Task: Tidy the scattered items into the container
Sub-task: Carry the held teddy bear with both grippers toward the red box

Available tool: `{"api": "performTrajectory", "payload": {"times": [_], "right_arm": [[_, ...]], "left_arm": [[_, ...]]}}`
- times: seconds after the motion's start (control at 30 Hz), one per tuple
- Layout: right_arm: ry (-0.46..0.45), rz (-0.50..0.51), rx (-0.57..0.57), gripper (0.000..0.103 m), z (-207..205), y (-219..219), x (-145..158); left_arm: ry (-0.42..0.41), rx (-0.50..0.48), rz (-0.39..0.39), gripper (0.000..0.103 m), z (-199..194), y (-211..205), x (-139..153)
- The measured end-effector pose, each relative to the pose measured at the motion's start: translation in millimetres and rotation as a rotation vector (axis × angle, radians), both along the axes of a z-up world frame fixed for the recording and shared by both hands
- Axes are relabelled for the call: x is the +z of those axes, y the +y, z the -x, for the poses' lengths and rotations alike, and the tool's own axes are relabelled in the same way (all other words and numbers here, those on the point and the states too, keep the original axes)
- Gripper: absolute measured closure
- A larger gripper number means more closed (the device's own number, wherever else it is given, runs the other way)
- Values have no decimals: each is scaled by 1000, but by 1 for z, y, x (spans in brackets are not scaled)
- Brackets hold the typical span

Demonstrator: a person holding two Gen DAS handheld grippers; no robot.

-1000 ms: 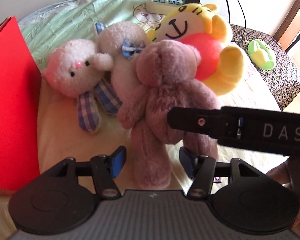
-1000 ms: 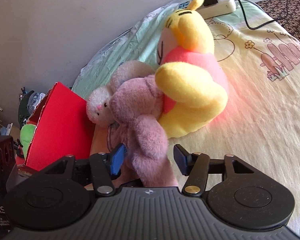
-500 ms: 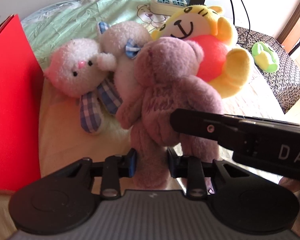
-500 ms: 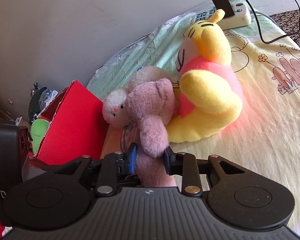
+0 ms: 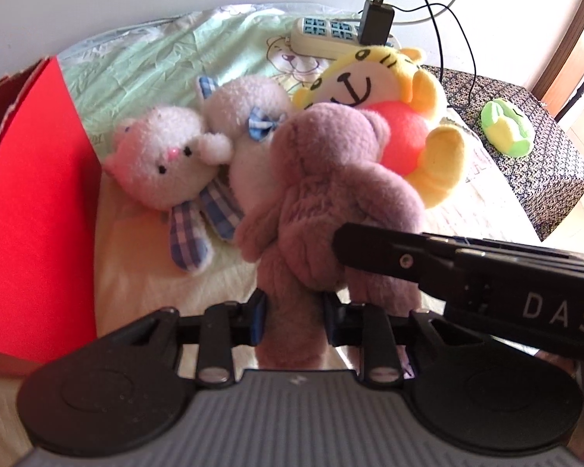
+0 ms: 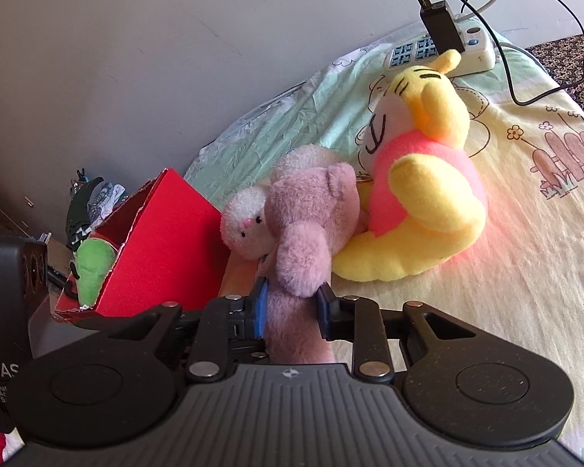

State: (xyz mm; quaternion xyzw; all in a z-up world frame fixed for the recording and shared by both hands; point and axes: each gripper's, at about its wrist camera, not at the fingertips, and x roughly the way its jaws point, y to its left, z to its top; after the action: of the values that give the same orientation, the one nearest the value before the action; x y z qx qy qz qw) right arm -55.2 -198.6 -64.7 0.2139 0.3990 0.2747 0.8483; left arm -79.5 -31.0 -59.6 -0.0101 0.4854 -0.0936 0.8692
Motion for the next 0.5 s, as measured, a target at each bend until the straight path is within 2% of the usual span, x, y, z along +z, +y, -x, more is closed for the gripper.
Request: {"api": "performTrajectory", "payload": {"times": [0.5], "right_arm": [[-77,-73,-32,76,6,-1,29]], "left_arm": [[-86,-20,-1,78,-1,11,39]]}}
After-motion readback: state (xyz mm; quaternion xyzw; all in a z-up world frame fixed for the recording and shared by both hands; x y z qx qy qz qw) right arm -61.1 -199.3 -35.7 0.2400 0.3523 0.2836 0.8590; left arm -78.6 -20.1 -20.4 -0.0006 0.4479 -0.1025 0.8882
